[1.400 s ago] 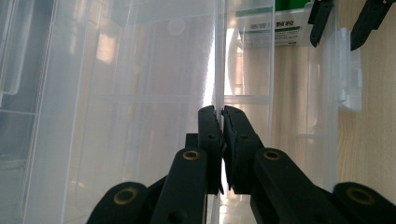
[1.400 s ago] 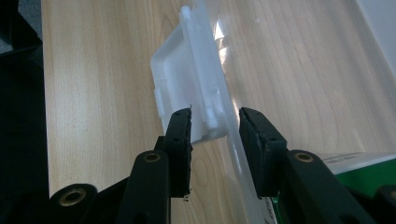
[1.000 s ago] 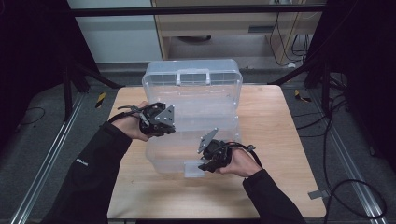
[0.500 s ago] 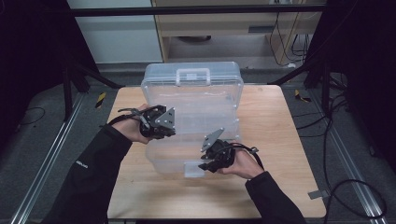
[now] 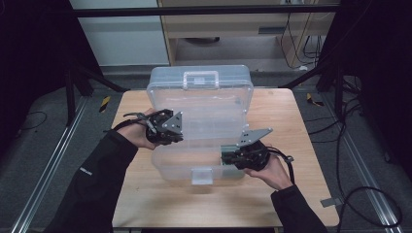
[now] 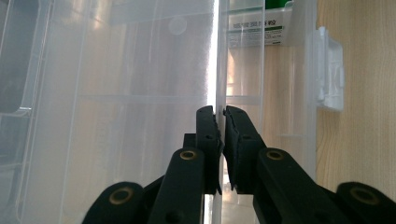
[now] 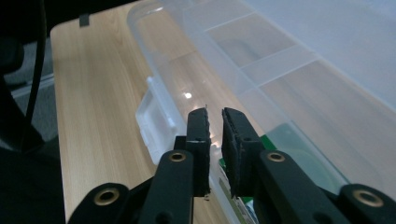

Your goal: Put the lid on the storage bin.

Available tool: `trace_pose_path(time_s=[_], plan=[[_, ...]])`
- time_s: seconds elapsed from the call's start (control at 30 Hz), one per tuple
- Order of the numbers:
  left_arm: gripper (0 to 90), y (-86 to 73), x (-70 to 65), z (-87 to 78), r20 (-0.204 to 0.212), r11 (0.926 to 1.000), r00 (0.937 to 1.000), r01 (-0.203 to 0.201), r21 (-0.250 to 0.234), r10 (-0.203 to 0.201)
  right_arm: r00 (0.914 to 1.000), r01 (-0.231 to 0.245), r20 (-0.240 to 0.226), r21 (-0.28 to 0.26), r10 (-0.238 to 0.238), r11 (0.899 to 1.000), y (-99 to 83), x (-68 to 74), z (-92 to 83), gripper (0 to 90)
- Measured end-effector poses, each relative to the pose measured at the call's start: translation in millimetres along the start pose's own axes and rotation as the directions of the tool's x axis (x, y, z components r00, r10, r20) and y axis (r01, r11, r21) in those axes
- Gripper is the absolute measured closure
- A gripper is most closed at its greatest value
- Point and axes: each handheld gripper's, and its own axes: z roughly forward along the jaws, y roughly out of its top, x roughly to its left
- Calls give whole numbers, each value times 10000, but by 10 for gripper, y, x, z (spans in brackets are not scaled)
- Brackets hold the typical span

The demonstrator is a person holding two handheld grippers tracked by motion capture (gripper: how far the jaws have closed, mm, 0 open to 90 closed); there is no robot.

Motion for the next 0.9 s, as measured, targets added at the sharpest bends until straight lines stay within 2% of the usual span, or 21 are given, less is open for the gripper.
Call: trace_pose_path(time_s=[0.13, 0.23, 0.37, 0.5, 0.53, 0.63, 0.77, 0.9], plan=[[834, 4, 9, 0, 49, 10000, 10000, 16, 16, -16, 9990, -291, 321, -608, 311, 9977, -27, -50, -122, 875], [833, 6, 8, 1, 46, 10000, 10000, 26, 18, -26, 9978, -427, 442, -1316, 489, 9904, 1, -89, -218, 898], [831, 7, 6, 3, 23, 10000, 10000, 34, 8, -34, 9952, -765, 422, -2247, 882, 9714, 72, -154, -331, 900], [829, 4, 8, 4, 24, 10000, 10000, 51, -34, -51, 9908, -997, 600, -2858, 1217, 9531, 136, -240, -395, 900], [829, 5, 22, 7, -146, 9999, 9999, -92, -124, 91, 9890, -1062, 682, -2925, 1315, 9504, 154, -266, -401, 900], [829, 3, 22, 6, -135, 9999, 9999, -64, -131, 62, 9802, -1158, 1195, -3003, 1578, 9468, 194, -366, -414, 900], [828, -4, 15, 6, -131, 9999, 9999, 0, -170, -2, 9663, -1524, 1539, -3039, 2063, 9404, 220, -519, -425, 900], [828, -9, 15, 6, -110, 9998, 9999, 8, -206, -10, 9557, -1686, 1806, -3116, 2325, 9351, 228, -621, -439, 900]])
